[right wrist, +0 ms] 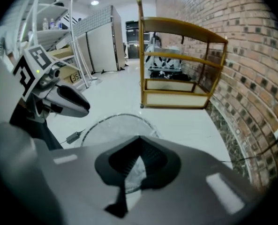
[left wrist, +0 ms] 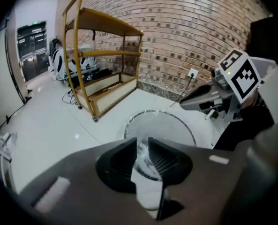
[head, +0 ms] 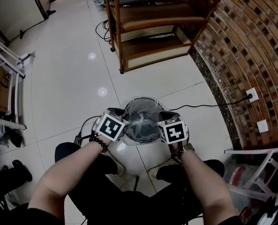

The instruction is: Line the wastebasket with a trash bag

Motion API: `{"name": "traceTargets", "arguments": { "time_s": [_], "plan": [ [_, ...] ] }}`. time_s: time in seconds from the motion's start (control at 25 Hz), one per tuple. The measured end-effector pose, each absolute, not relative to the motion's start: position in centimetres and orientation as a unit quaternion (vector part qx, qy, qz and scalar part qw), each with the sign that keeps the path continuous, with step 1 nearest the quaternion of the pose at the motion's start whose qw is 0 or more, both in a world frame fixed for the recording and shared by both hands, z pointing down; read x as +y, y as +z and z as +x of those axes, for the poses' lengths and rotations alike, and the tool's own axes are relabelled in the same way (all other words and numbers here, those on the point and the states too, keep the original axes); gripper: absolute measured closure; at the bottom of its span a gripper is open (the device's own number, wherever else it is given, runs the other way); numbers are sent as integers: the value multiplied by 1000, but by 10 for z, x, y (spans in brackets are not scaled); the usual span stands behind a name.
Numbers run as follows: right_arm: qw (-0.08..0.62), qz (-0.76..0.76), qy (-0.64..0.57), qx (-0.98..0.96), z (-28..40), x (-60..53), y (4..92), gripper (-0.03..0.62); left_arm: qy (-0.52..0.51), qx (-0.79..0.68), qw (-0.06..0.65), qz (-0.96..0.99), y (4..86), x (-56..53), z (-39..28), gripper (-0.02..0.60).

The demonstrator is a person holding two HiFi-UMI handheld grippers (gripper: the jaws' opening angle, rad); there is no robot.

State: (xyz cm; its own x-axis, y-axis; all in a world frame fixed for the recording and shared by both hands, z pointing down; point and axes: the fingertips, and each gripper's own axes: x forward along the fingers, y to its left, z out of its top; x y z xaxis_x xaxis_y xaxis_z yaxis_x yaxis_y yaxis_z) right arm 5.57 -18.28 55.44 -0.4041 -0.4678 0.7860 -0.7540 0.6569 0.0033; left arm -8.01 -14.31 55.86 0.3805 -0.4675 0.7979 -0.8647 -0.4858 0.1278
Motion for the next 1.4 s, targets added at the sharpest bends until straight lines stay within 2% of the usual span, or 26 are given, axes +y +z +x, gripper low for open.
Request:
{"name": "traceTargets", "arguments": {
  "time_s": [0.2, 0.56, 1.4],
  "plan": [
    [400, 343, 206, -825, 29, -177, 571, 591, 368, -375, 219, 822, 553, -151, -54, 577],
    [426, 324, 236, -811, 10, -174, 607, 592, 379, -323, 209, 842, 563, -145, -39, 578],
    [454, 280, 333, -777, -30, -178, 707, 592, 412, -313, 209, 830, 569, -155, -53, 578]
  ]
}}
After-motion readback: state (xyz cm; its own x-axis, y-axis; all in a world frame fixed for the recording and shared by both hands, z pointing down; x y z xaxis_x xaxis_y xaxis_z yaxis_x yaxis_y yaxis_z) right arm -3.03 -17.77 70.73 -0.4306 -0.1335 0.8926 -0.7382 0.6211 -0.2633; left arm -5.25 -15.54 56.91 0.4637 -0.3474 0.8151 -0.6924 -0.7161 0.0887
